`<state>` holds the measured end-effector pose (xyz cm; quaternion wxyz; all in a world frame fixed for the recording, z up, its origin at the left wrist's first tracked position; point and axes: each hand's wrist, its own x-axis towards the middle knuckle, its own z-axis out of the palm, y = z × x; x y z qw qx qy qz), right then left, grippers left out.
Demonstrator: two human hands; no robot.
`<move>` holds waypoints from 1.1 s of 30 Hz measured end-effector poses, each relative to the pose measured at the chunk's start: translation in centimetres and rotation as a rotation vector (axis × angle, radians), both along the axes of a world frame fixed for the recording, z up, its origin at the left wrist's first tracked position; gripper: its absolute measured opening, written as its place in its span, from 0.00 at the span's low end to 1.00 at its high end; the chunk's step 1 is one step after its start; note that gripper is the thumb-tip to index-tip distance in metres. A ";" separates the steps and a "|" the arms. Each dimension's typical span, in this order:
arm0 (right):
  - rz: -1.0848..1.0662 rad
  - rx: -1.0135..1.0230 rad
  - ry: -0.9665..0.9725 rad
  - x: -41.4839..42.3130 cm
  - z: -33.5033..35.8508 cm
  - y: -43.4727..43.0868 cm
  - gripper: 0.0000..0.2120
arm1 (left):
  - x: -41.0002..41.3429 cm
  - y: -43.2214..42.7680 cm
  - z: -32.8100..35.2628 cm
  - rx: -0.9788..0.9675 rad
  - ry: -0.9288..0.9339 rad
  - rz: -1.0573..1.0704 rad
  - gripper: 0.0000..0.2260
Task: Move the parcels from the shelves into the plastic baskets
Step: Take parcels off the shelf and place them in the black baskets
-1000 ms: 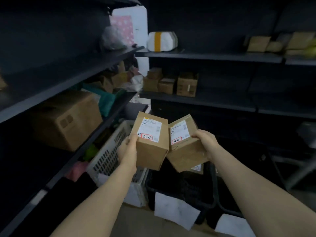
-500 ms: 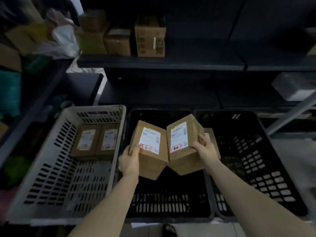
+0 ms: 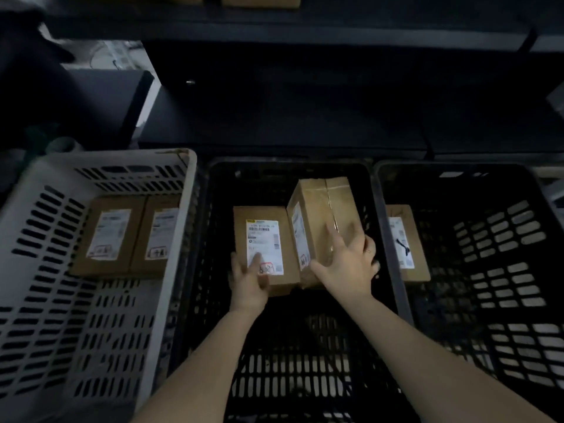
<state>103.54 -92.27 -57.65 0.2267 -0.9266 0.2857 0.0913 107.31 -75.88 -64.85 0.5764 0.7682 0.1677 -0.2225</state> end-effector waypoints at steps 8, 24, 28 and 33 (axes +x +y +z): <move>0.022 -0.166 -0.086 -0.1 -2.3 0.7 0.38 | 2.2 -0.4 -5.4 0.082 0.101 -0.012 0.36; -0.461 0.999 -0.226 -7.6 1.9 3.3 0.35 | -1.5 4.9 7.9 0.297 -0.412 -0.326 0.15; -0.567 1.145 -0.026 -11.5 1.3 5.3 0.23 | -4.7 6.6 8.3 0.343 -0.309 -0.588 0.15; -0.663 1.167 0.020 -11.4 0.0 7.8 0.07 | -7.1 7.6 6.7 0.535 -0.235 -0.815 0.13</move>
